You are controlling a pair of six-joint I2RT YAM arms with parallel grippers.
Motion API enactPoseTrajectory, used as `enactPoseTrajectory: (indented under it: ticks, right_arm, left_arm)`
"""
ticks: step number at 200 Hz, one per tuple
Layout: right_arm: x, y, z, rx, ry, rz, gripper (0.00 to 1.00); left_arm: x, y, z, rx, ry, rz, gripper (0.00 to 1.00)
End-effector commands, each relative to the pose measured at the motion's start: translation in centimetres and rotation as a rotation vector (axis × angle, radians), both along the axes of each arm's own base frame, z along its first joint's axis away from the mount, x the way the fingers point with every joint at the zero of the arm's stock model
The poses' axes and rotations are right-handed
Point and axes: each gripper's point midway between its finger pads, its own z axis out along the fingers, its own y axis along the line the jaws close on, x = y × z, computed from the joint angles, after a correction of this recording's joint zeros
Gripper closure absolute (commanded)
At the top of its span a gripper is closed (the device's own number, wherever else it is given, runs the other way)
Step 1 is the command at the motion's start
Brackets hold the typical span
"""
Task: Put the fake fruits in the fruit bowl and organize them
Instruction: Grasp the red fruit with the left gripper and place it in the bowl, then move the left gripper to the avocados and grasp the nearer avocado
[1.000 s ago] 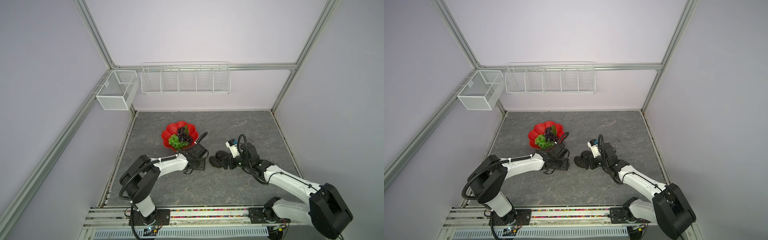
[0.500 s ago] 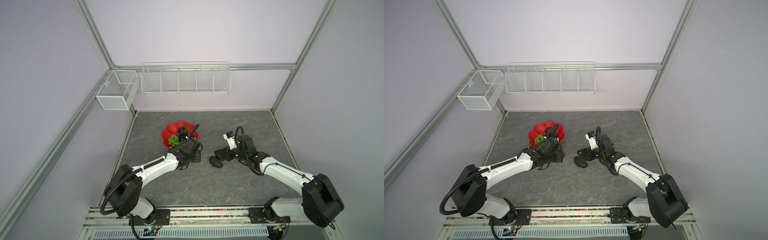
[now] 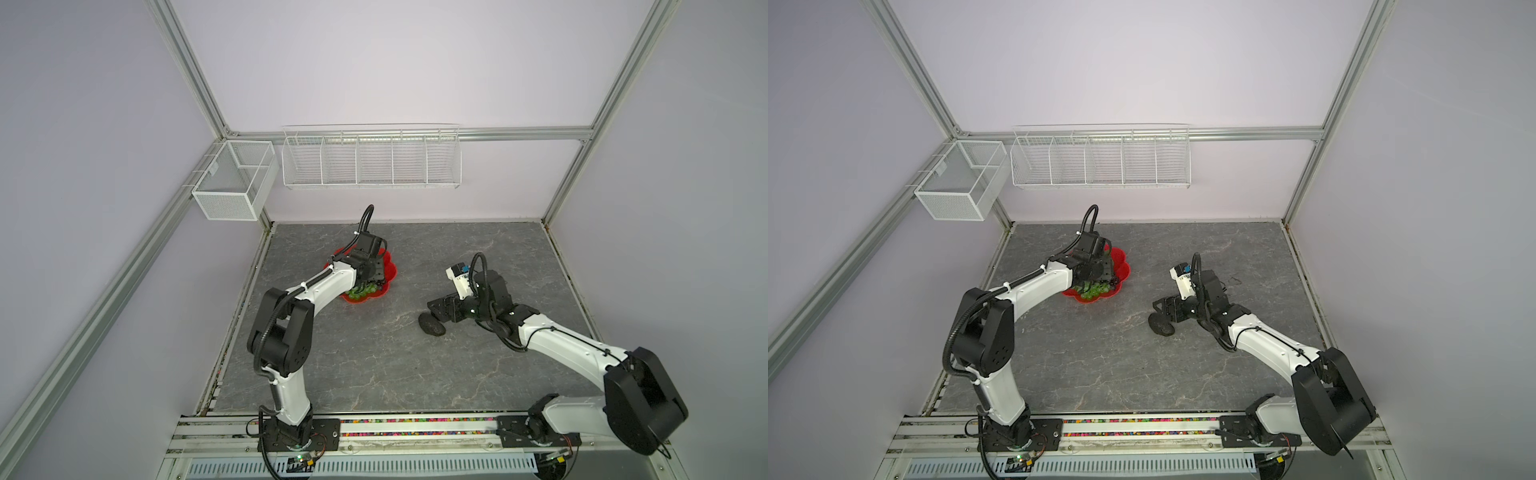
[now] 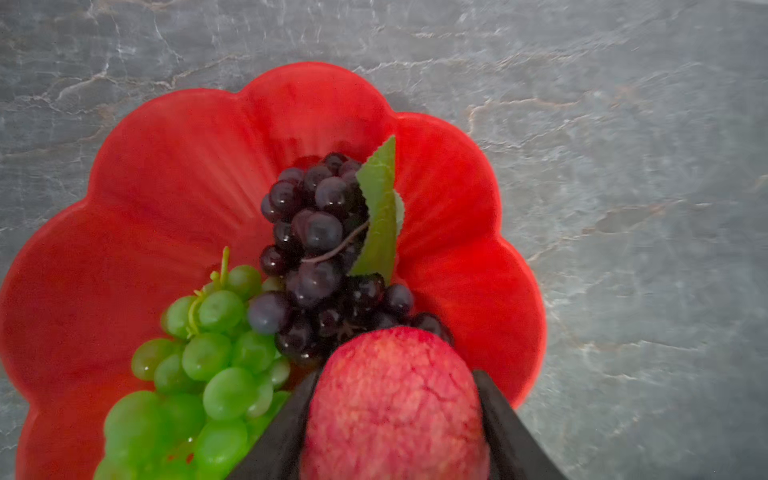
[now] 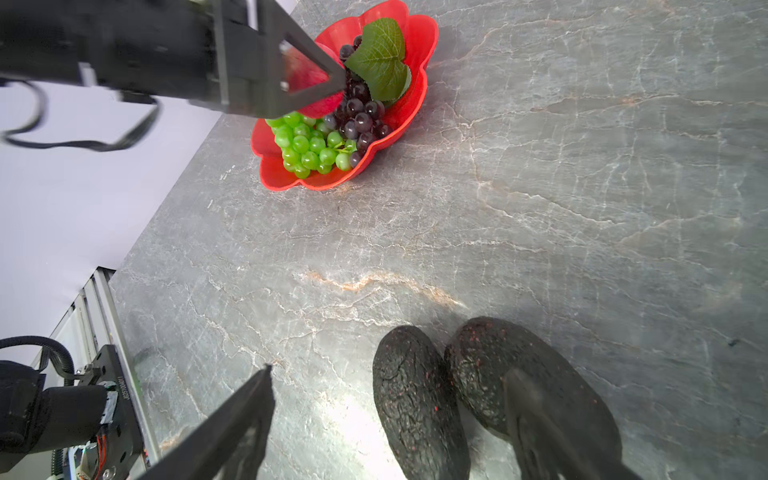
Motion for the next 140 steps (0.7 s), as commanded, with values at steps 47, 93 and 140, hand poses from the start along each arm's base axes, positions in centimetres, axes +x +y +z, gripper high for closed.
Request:
enactPoseTrajectory:
  ticks: [47,93,140]
  right_arm:
    - [0.3,0.5,-0.4,-0.005,-0.009,0.022,0.12]
    - [0.8,-0.2,-0.1,0.042,-0.018,-0.020,0.12]
    - [0.4,-1.6,-1.2,0.059,0.030,-0.043,0.12]
  left_arm:
    - [0.1,0.6,-0.5,0.066,0.032,-0.022,0.38]
    - [-1.1,0.3,1.2,0.020,0.004,-0.041,0.34]
    - [-2.9,-1.4,3.5,-0.042,-0.068,-0.095,0.33]
